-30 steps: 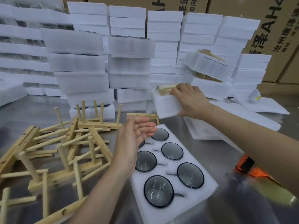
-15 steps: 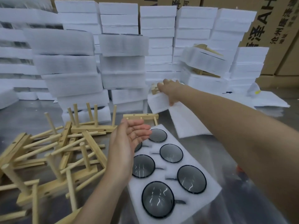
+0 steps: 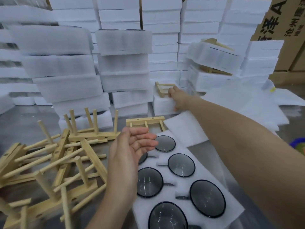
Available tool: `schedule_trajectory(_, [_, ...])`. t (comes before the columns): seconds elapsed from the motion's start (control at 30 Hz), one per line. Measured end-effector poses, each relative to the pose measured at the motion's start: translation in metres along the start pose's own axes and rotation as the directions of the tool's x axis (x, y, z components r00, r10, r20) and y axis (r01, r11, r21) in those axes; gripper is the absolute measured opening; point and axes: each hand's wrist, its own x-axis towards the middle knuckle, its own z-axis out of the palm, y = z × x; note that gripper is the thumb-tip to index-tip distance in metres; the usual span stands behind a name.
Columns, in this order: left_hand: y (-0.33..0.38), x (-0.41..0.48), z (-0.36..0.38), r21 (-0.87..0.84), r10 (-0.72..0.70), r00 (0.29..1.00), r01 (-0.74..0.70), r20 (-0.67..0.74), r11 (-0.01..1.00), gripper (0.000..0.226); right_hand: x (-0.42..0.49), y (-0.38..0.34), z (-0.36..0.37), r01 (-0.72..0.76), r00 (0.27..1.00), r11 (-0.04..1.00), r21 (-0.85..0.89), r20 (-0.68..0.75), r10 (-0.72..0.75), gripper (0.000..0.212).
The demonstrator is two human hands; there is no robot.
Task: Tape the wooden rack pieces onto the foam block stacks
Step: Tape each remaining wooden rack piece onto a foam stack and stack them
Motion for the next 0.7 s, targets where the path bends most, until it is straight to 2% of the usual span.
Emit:
schedule_trajectory(0.23, [-0.002, -0.001, -0.001, 0.067, 0.034, 0.999, -0.034, 0.001, 0.997, 0.048, 0.000, 0.008, -0.008, 0.003, 0.999, 0.995, 0.101, 0.032, -0.006, 0.059])
schedule_trajectory(0.37, [-0.003, -0.001, -0.001, 0.094, 0.037, 0.999, -0.036, -0.004, 0.995, 0.047, -0.023, -0.004, -0.047, 0.062, 0.991, 0.997, 0.050, -0.125, -0.056, 0.032])
schedule_trajectory(0.47, [-0.003, 0.000, 0.001, 0.096, 0.028, 1.000, -0.027, -0.010, 0.995, 0.046, -0.065, -0.029, -0.082, 0.121, 0.992, 0.992, -0.035, 0.024, -0.120, 0.024])
schedule_trajectory(0.5, [-0.002, 0.000, 0.001, 0.093, 0.022, 1.000, -0.020, -0.013, 0.995, 0.045, -0.084, -0.037, -0.092, 0.138, 0.988, 0.990, -0.034, 0.073, -0.135, 0.027])
schedule_trajectory(0.53, [-0.002, 0.000, 0.001, 0.093, 0.016, 1.000, -0.014, -0.016, 0.996, 0.045, -0.107, -0.044, -0.101, 0.144, 0.984, 0.989, 0.020, 0.098, -0.146, 0.041])
schedule_trajectory(0.6, [-0.001, 0.001, 0.001, 0.092, 0.013, 1.000, -0.011, -0.025, 0.996, 0.044, -0.155, -0.052, -0.117, 0.116, 0.987, 0.969, 0.219, 0.084, -0.137, 0.066])
schedule_trajectory(0.63, [-0.001, 0.001, 0.001, 0.092, 0.018, 0.999, -0.015, -0.033, 0.996, 0.043, -0.177, -0.051, -0.121, 0.102, 0.989, 0.956, 0.274, 0.077, -0.127, 0.067])
schedule_trajectory(0.7, [0.001, -0.002, 0.002, 0.111, 0.075, 0.995, -0.067, -0.065, 0.992, 0.039, -0.216, -0.044, -0.116, 0.056, 0.990, 0.981, 0.185, 0.115, -0.078, 0.076])
